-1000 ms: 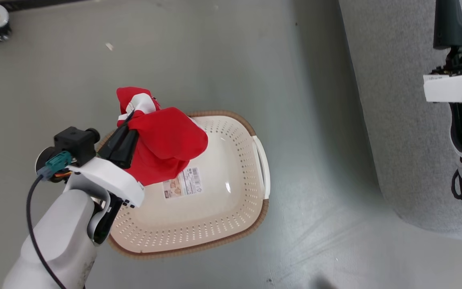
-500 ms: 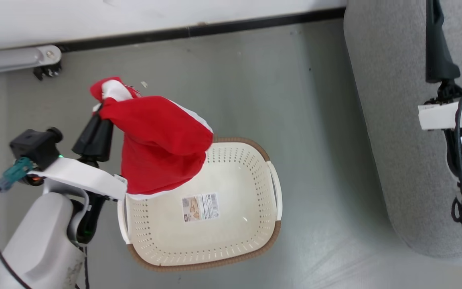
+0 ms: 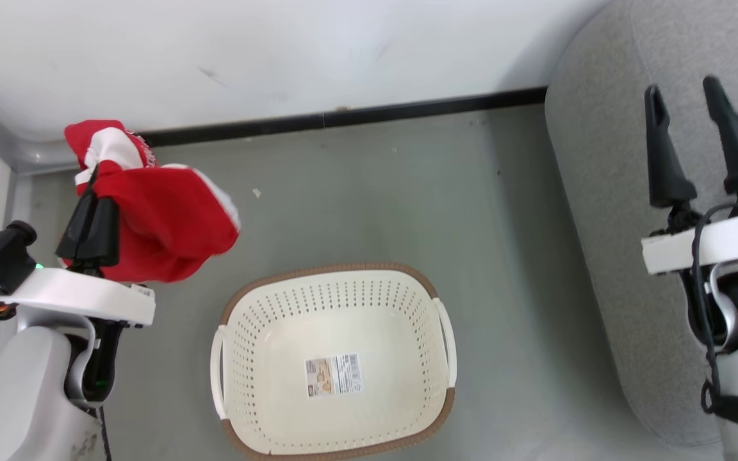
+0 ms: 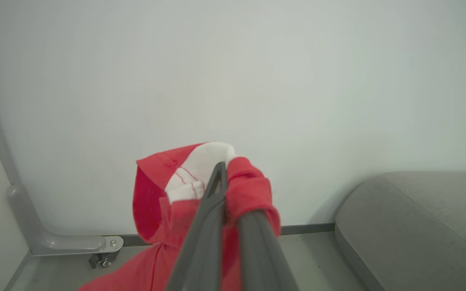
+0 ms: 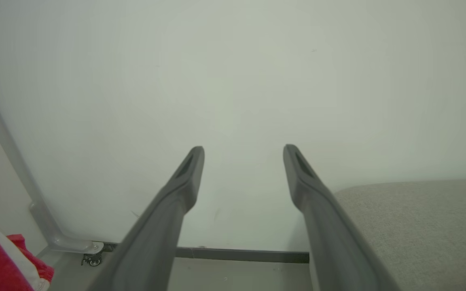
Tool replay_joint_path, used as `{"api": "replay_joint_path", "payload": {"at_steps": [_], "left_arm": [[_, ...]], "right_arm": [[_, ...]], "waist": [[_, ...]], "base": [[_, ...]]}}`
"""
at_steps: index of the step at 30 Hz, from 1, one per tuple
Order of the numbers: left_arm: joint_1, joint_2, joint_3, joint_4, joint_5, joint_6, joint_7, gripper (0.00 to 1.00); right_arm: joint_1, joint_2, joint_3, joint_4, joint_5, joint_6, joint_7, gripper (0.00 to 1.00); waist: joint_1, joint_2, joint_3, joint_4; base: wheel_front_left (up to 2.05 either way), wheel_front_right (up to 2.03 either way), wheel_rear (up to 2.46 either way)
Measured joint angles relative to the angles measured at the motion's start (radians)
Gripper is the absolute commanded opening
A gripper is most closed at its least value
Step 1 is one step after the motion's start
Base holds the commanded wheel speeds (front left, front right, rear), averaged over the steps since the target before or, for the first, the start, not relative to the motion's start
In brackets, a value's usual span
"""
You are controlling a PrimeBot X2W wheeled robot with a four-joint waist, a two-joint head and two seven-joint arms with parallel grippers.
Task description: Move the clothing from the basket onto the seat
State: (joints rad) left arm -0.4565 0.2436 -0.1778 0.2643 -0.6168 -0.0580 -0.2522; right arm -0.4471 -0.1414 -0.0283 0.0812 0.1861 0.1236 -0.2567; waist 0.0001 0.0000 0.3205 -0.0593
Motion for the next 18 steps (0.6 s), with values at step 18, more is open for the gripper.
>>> {"api": "replay_joint_path", "payload": {"at_steps": [18], "left_arm": [[0.191,0.005,0.103,-0.038,0.086,0.027,0.0,0.0]], "right_arm": [[0.184,0.047,0.007,0.028,0.015,0.0,0.0,1.0]], "waist": [[0.0,0.0,-0.169,-0.02]], "base": [[0.0,0.0,0.0]]}}
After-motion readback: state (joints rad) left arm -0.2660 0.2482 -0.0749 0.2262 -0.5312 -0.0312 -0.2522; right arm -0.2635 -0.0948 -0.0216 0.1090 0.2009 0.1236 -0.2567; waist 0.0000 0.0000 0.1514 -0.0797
